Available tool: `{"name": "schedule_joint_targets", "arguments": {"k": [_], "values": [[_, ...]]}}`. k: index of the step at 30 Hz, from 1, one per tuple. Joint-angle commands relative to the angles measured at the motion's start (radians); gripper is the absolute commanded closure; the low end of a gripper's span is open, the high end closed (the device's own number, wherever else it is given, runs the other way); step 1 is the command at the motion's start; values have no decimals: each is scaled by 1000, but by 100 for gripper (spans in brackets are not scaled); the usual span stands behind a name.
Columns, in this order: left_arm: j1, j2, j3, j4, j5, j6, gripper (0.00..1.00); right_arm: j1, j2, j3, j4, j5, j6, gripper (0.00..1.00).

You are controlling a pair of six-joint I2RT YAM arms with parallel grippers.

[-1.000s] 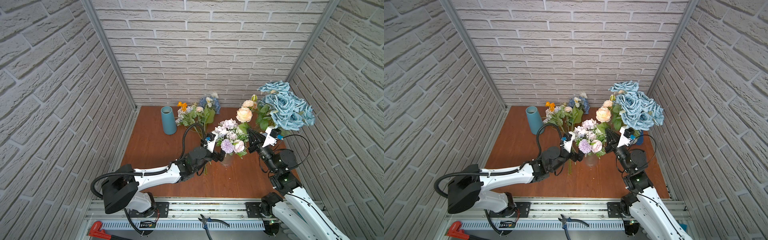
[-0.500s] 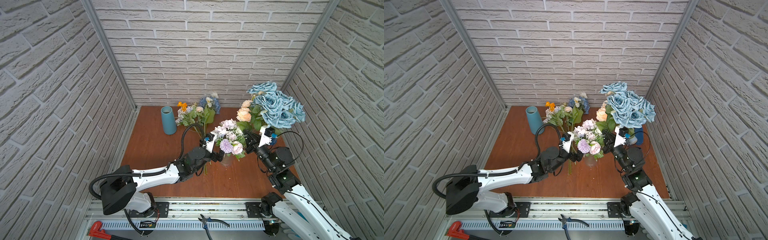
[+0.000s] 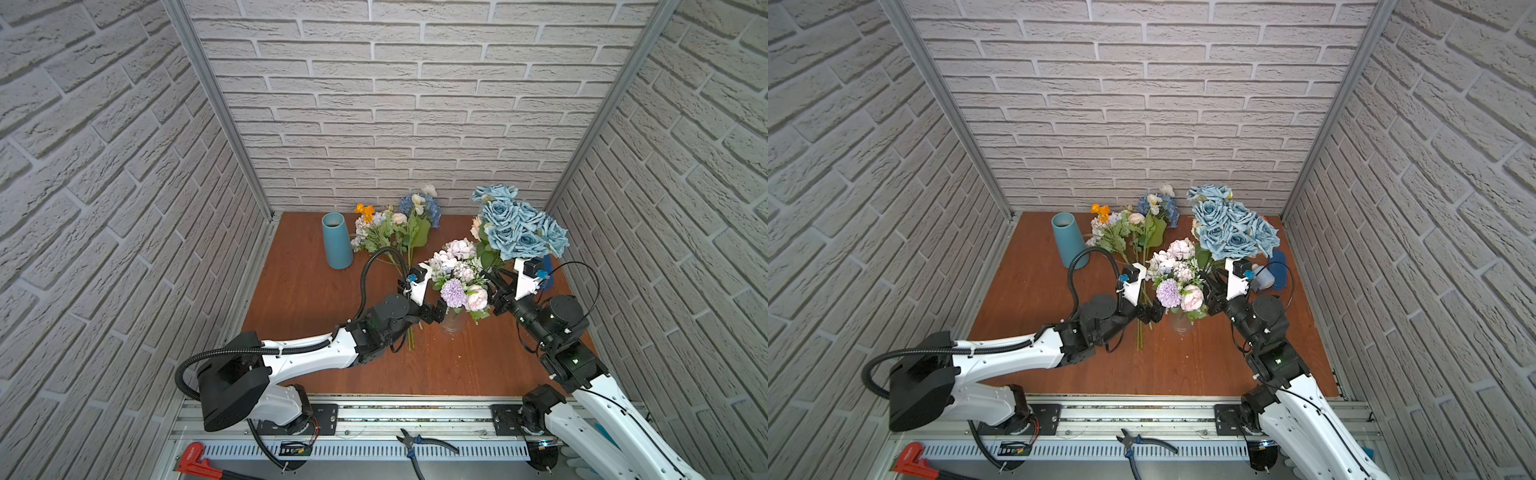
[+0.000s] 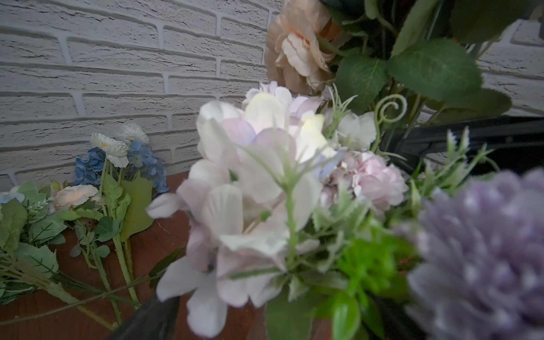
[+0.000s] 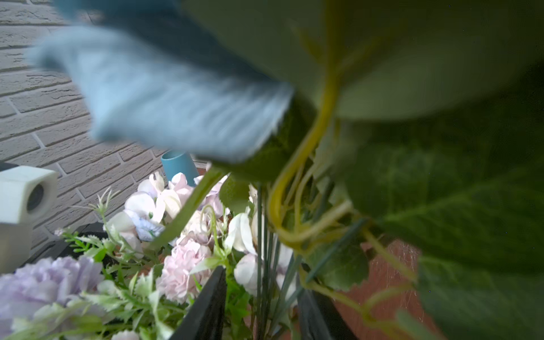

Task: Arrange flowers in a vase
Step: Place the flower in the vase.

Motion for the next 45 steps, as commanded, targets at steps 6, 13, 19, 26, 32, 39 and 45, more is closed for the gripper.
{"name": "schedule_joint_targets", "arguments": {"k": [6, 13, 19, 26, 32, 39, 45], "values": [[6, -49, -35, 37, -30, -1, 9, 7, -80, 80, -83, 20, 28, 50], [6, -51, -40, 38, -30, -3, 9, 7, -137, 138, -240, 105, 57, 27], [6, -56, -40, 37, -30, 3, 9, 7, -81, 171, -234, 162, 86, 29], [6, -63, -48, 38, -28, -3, 9, 6, 23, 176, -128, 229, 154, 31], [6, -69, -60, 41, -32, -4, 9, 7, 51, 160, -83, 189, 175, 85], [9, -72, -69, 53, -51, 7, 9, 7, -79, 121, -217, 226, 177, 94], [14, -68, -63, 54, -53, 15, 9, 7, -172, 73, -273, 195, 184, 93]]}}
